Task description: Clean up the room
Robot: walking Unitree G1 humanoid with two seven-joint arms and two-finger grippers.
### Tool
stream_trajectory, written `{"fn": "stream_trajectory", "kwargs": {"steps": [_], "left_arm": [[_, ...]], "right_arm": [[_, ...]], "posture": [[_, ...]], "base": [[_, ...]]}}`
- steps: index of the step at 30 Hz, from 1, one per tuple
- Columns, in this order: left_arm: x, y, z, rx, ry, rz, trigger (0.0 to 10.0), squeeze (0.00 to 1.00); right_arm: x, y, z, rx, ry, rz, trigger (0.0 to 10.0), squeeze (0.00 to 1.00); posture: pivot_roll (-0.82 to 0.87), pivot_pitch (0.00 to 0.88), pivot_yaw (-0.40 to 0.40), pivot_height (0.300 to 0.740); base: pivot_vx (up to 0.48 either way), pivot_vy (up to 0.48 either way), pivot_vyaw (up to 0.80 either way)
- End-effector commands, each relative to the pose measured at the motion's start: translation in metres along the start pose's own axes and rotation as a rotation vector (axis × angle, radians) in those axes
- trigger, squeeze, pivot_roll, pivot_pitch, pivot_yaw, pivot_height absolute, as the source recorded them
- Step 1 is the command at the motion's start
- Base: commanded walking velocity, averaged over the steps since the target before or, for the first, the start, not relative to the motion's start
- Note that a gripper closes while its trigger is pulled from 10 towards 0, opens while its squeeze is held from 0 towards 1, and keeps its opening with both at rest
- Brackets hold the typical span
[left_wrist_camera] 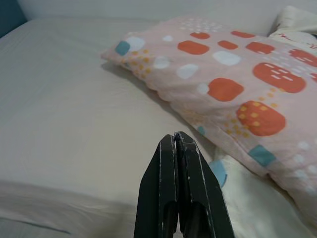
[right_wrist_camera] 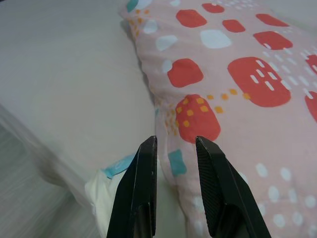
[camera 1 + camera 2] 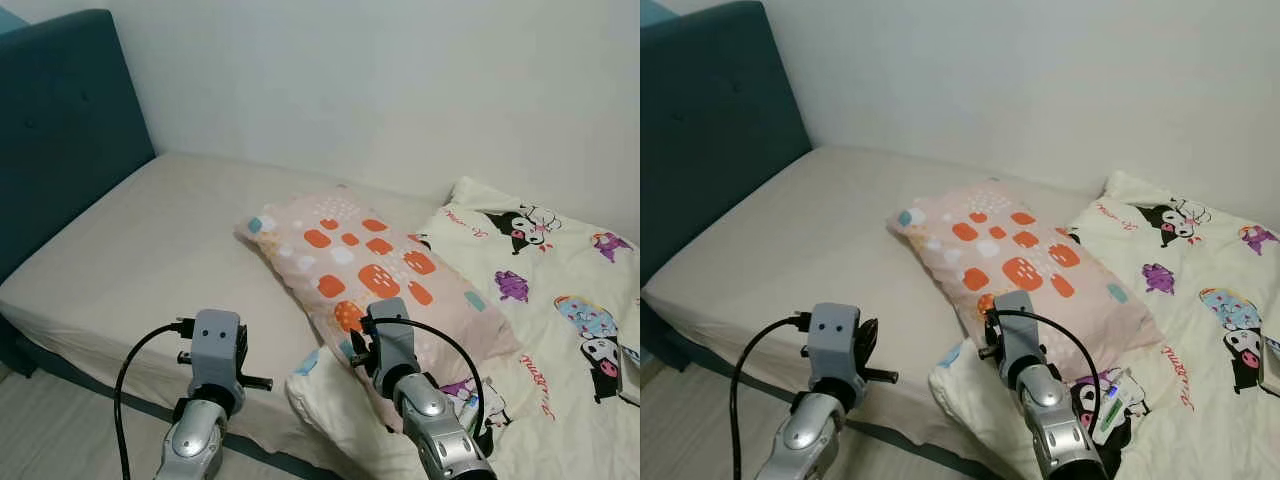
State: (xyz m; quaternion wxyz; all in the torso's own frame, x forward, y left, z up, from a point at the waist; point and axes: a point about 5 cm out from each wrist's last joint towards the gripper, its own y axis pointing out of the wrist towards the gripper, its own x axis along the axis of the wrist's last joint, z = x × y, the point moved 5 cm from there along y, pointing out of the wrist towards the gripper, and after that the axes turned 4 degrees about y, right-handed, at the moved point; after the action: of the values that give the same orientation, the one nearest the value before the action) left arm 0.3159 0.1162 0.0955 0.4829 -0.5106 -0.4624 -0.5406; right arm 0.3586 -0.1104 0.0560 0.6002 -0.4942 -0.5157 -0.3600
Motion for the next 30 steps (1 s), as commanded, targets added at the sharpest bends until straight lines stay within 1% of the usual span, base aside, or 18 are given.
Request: {"fn": "stream_trajectory", "kwargs": {"steps": [1, 7, 8, 10, 14, 19, 23, 24, 25, 26, 30], "left_arm": [[-0.001, -0.001, -0.005, -0.029, 0.016, 0.001, 10.0, 0.0], [-0.002, -0.002, -0.007, -0.035, 0.019, 0.006, 10.0, 0.0], [-0.003, -0.002, -0.007, -0.032, -0.009, 0.013, 10.0, 0.0], [-0.004, -0.002, -0.006, -0.028, -0.009, 0.019, 10.0, 0.0], [-0.006, -0.002, -0.006, -0.03, 0.005, 0.031, 10.0, 0.0], [-0.015, -0.001, -0.004, -0.019, 0.039, 0.073, 10.0, 0.0], [-0.025, -0.002, 0.01, 0.04, 0.084, 0.109, 10.0, 0.0], [-0.032, -0.003, 0.017, 0.062, 0.122, 0.135, 10.0, 0.0], [-0.037, -0.005, 0.023, 0.079, 0.153, 0.15, 10.0, 0.0], [-0.042, -0.007, 0.028, 0.089, 0.165, 0.171, 10.0, 0.0], [-0.056, -0.016, 0.042, 0.102, 0.184, 0.222, 10.0, 0.0]], "right_arm": [[-0.006, -0.002, -0.004, -0.017, 0.02, 0.02, 10.0, 0.0], [-0.006, -0.002, -0.004, -0.017, 0.019, 0.022, 10.0, 0.0], [-0.006, -0.002, -0.004, -0.017, 0.019, 0.022, 10.0, 0.0], [-0.007, -0.002, -0.004, -0.016, 0.02, 0.023, 10.0, 0.0], [-0.007, -0.002, -0.004, -0.017, 0.022, 0.026, 10.0, 0.0], [-0.007, -0.002, -0.005, -0.02, 0.021, 0.032, 10.0, 0.0], [-0.008, -0.002, -0.012, -0.045, 0.007, 0.044, 10.0, 0.0], [-0.011, -0.002, -0.014, -0.05, 0.001, 0.059, 10.0, 0.0], [-0.016, -0.003, -0.016, -0.057, -0.019, 0.086, 10.0, 0.0], [-0.023, -0.004, -0.016, -0.055, -0.032, 0.116, 10.0, 0.0], [-0.047, -0.01, -0.018, -0.05, -0.077, 0.225, 10.0, 0.0]], "posture": [[-0.06, 0.096, -0.016, 0.74], [-0.06, 0.094, -0.016, 0.74], [-0.06, 0.095, -0.016, 0.74], [-0.06, 0.095, -0.016, 0.74], [-0.06, 0.096, -0.015, 0.74], [-0.06, 0.097, -0.017, 0.74], [-0.06, 0.103, -0.018, 0.74], [-0.06, 0.103, -0.018, 0.74], [-0.06, 0.104, -0.018, 0.74], [-0.06, 0.104, -0.018, 0.74], [-0.06, 0.11, -0.017, 0.74]], "base": [[0.0, -0.27, 0.0], [0.0, -0.44, 0.0], [0.0, 0.0, 0.0], [0.0, 0.0, 0.0], [0.0, 0.0, 0.0], [0.0, 0.0, 0.0], [0.0, 0.0, 0.0], [0.0, 0.0, 0.0], [0.0, 0.0, 0.0], [0.0, 0.0, 0.0], [0.0, 0.0, 0.0]]}}
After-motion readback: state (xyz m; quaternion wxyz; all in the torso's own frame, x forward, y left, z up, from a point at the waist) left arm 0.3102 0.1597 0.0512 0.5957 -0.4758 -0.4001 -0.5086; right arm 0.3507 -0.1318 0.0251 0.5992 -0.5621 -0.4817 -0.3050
